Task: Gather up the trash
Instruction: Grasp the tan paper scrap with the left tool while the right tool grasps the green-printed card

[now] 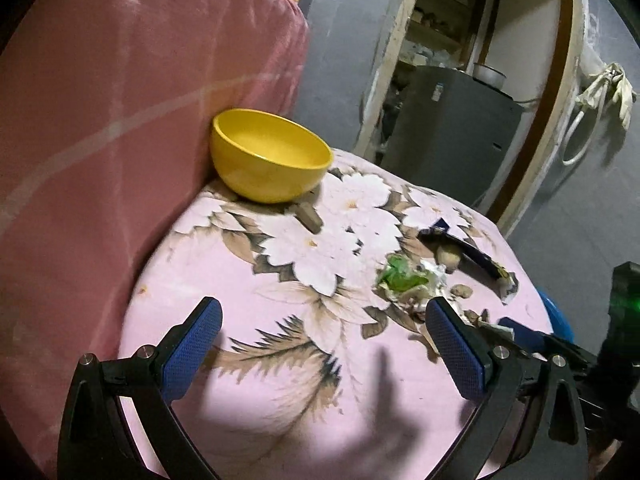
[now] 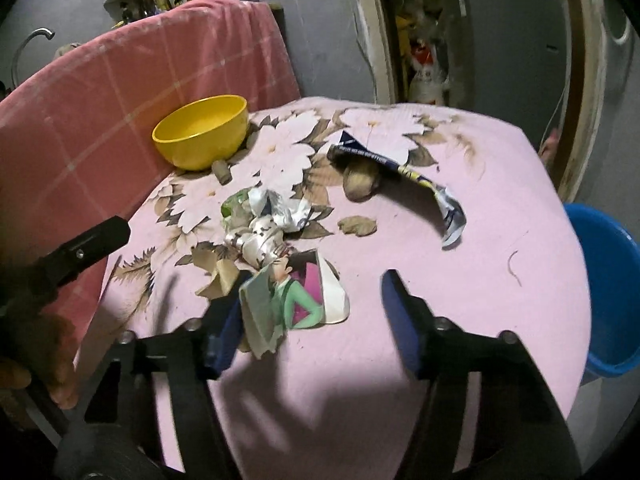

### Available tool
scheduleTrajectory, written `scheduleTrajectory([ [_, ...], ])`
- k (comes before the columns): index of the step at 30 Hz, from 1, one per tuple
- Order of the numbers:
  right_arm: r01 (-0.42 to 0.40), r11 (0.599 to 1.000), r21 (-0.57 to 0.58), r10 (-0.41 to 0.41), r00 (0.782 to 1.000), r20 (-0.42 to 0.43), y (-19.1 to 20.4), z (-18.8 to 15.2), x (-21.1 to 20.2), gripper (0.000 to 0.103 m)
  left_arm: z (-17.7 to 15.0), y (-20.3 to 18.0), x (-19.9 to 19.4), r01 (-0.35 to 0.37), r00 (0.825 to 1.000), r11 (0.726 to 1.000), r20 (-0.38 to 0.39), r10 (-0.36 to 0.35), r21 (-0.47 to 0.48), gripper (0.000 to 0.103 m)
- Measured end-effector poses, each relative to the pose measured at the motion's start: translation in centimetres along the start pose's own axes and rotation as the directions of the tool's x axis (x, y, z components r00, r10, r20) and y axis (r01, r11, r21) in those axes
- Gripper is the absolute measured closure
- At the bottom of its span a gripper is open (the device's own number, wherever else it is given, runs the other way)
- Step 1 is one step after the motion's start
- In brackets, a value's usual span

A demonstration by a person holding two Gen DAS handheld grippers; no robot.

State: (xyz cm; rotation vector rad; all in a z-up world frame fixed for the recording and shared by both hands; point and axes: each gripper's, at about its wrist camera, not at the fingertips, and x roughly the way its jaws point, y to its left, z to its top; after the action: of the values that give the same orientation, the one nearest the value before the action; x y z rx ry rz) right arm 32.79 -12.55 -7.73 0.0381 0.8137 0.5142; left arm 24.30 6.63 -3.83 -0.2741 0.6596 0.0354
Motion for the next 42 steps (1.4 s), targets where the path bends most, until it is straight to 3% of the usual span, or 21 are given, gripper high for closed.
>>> scheduleTrajectory([
  [4,-0.029,0.999,0.022,0.03,0.999,-0.017,-0.6,-0.1,0.2,0.07,0.0,-0.4,0.4,0.044,0.999,0.999,-0.028,-0.044,-0.01,0.004],
  [6,-0.041,0.999,0.025,0.042,0.999,-0.018,-0.9,-0.2,0.0,0.073,-0.1,-0.7,0.7,0.069,0.996,0.998,-0.048,-0.069,-0.015,0.004],
  [16,0.029,0.998,0.053,-0.03,0.999,0.016,-3.6,-1.2,-2.1,0.077,-0.7,-3.9,2.3,0.195,0.97,0.98,-0.155,-0.187,0.039,0.004],
  [24,0.045,0.996,0.077,-0.048,0.998,0.033,-5.6,-1.6,-3.0,0.077,-1.1,-6.4,3.8,0.234,0.956,0.969,-0.202,-0.214,0.079,0.008],
  [27,0.045,0.995,0.087,-0.048,0.998,0.036,-6.2,-1.8,-3.2,0.077,-1.1,-7.4,4.4,0.248,0.951,0.964,-0.215,-0.222,0.099,0.02],
  [32,0.038,0.994,0.098,-0.042,0.998,0.045,-6.8,-2.0,-3.5,0.077,-1.4,-8.5,5.6,0.215,0.955,0.966,-0.239,-0.177,0.141,0.04],
  [37,0.032,0.996,0.088,-0.036,0.998,0.055,-6.8,-2.1,-3.6,0.077,-1.5,-8.7,5.9,0.193,0.957,0.971,-0.247,-0.154,0.143,0.067],
  [42,0.023,0.997,0.08,-0.029,0.997,0.074,-6.6,-2.2,-4.0,0.077,-1.7,-8.7,5.4,0.195,0.955,0.971,-0.254,-0.155,0.141,0.078],
])
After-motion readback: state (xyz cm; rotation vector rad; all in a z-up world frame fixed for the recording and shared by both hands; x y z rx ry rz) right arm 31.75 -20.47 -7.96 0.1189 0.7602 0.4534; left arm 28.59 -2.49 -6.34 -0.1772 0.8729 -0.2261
